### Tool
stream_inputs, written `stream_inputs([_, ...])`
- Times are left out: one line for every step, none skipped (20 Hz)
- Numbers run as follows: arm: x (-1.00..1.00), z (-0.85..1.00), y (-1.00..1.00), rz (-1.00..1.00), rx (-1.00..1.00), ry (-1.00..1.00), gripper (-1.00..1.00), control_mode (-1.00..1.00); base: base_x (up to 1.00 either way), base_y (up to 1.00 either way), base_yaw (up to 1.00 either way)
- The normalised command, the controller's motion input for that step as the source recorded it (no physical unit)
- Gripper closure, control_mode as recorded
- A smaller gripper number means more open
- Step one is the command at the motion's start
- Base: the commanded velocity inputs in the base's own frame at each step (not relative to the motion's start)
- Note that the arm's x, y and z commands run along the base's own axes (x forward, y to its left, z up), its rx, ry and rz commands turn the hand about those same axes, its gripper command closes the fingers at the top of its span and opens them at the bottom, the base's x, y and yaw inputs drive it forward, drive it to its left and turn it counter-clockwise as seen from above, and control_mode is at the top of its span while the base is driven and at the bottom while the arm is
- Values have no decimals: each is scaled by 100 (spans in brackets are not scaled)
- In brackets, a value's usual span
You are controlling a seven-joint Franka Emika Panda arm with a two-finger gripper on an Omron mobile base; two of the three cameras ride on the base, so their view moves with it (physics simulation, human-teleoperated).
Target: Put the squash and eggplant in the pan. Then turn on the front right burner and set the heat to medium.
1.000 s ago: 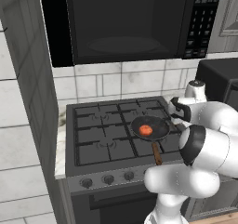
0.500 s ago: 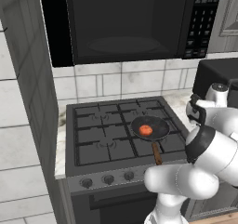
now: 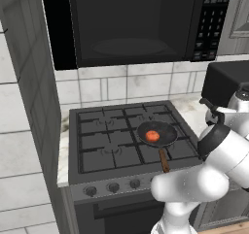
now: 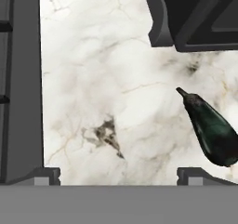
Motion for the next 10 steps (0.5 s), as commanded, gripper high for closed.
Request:
stream_inputs([-1, 0, -34, -3, 0, -3, -100, -100, 0, 0, 0])
stream_inputs([-4, 0, -34, -3, 0, -4, -100, -100, 0, 0, 0])
stream_inputs([0, 0, -34, -3, 0, -3, -100, -100, 0, 0, 0])
stream_inputs([0, 0, -33, -3, 0, -4, -100, -100, 0, 0, 0])
stream_inputs([0, 0, -37, -4, 0, -5, -100, -100, 0, 0, 0])
stream_inputs([0, 0, -41, -5, 0, -4, -100, -100, 0, 0, 0])
stream_inputs([-6, 0, -41, -5, 0, -5, -100, -100, 0, 0, 0])
stream_inputs([-19, 12, -32, -6, 0, -5, -100, -100, 0, 0, 0])
stream_inputs([-29, 16, -26, -9, 0, -7, -100, -100, 0, 0, 0])
stream_inputs([-27, 15, -24, -10, 0, -2, -100, -100, 0, 0, 0])
